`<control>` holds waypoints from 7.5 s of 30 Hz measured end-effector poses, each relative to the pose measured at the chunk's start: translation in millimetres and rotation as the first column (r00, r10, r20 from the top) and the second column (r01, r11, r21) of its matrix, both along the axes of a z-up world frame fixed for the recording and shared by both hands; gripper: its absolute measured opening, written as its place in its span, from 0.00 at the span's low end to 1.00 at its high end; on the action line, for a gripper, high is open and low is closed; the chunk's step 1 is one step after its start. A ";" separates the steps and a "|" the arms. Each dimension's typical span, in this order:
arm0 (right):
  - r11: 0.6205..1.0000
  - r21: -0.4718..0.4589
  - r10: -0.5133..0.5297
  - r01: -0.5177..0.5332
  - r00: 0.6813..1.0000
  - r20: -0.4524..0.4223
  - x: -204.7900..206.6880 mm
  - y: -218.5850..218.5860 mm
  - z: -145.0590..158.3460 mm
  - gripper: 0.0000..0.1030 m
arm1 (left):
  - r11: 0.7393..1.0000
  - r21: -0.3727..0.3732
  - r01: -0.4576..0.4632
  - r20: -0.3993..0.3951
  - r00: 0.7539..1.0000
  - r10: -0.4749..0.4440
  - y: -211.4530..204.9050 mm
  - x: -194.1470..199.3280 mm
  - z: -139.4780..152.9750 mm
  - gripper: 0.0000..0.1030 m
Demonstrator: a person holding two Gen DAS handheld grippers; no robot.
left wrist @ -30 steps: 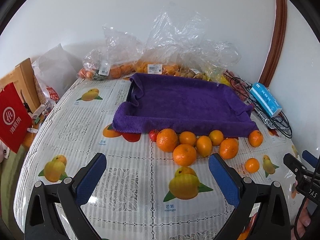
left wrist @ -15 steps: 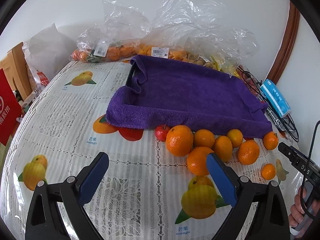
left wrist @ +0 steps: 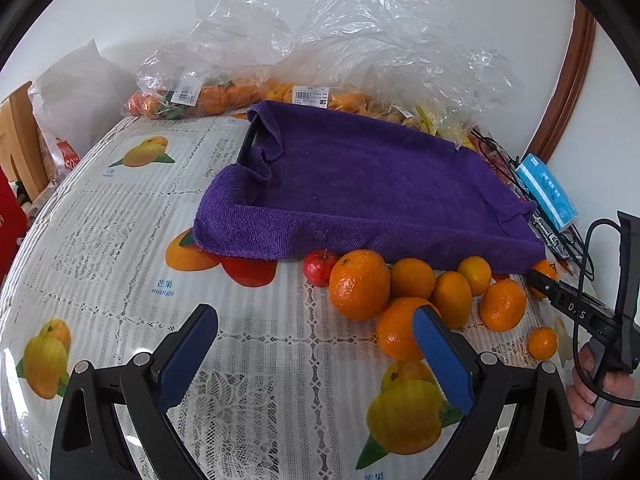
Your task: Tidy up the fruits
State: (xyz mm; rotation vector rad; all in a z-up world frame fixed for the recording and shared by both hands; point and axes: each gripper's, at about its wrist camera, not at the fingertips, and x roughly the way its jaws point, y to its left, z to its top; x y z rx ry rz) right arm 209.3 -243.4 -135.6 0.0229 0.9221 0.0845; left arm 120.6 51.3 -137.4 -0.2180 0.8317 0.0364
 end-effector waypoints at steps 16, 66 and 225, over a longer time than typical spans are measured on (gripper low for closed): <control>1.000 0.002 0.010 -0.010 1.000 0.022 -3.4 1.8 1.9 0.44 | 0.991 -0.123 0.048 -0.060 0.997 -0.056 -5.6 35.8 -11.1 0.45; 0.997 -0.004 0.079 -0.079 0.995 0.065 -28.3 17.3 22.1 0.41 | 0.981 -0.171 0.088 0.029 0.996 -0.084 -4.3 14.8 17.2 0.32; 0.984 -0.106 0.147 -0.142 0.989 0.036 76.4 93.9 16.7 0.48 | 1.000 0.006 0.022 -0.050 0.999 -0.022 9.7 131.9 7.9 0.40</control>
